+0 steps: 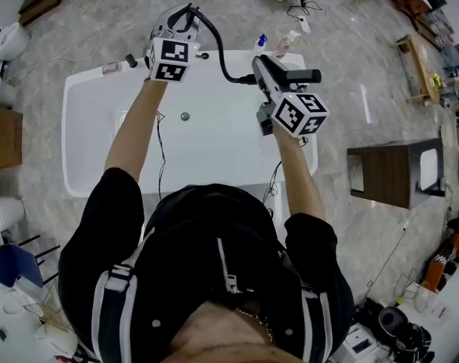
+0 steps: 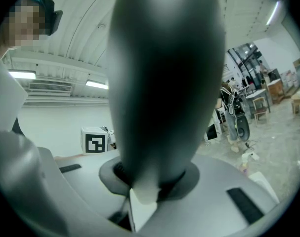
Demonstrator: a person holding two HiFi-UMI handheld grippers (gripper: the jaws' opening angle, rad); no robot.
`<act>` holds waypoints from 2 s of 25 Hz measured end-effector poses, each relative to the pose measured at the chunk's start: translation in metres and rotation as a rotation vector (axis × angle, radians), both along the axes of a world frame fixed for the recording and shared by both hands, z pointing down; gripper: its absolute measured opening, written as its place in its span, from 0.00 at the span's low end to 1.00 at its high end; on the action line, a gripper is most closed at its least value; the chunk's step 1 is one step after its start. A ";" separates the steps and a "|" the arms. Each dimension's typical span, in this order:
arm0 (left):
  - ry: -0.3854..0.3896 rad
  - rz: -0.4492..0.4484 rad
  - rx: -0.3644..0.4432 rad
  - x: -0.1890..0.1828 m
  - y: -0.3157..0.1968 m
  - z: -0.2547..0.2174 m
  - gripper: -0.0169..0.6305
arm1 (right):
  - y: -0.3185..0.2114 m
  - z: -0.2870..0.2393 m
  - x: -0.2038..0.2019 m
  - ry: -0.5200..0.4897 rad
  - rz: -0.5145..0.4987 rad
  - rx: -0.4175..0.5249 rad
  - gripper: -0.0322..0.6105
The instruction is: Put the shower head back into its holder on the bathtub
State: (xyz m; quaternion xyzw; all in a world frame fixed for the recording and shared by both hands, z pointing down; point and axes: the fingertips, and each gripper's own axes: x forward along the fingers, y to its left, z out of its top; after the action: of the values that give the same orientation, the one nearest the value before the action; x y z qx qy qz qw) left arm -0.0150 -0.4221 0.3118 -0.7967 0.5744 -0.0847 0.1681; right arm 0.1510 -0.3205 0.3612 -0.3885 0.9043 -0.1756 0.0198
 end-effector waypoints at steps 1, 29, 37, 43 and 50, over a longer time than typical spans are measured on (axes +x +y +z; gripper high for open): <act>0.003 0.004 -0.003 0.000 -0.001 0.004 0.15 | 0.000 0.002 0.001 0.002 0.002 -0.003 0.17; 0.035 0.068 -0.180 0.012 -0.009 0.100 0.15 | 0.021 0.030 0.038 0.038 0.098 -0.068 0.17; 0.048 0.088 -0.223 0.019 -0.014 0.126 0.15 | 0.025 0.037 0.047 0.050 0.124 -0.085 0.17; 0.052 0.093 -0.251 0.018 -0.020 0.142 0.15 | 0.024 0.041 0.050 0.054 0.139 -0.091 0.17; 0.053 0.094 -0.291 0.018 -0.024 0.163 0.15 | 0.024 0.046 0.051 0.057 0.152 -0.103 0.17</act>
State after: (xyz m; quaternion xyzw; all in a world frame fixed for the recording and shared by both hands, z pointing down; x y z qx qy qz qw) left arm 0.0025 -0.4466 0.4745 -0.8406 0.5222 -0.1380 0.0397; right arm 0.2024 -0.2966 0.4068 -0.4613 0.8622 -0.2089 -0.0129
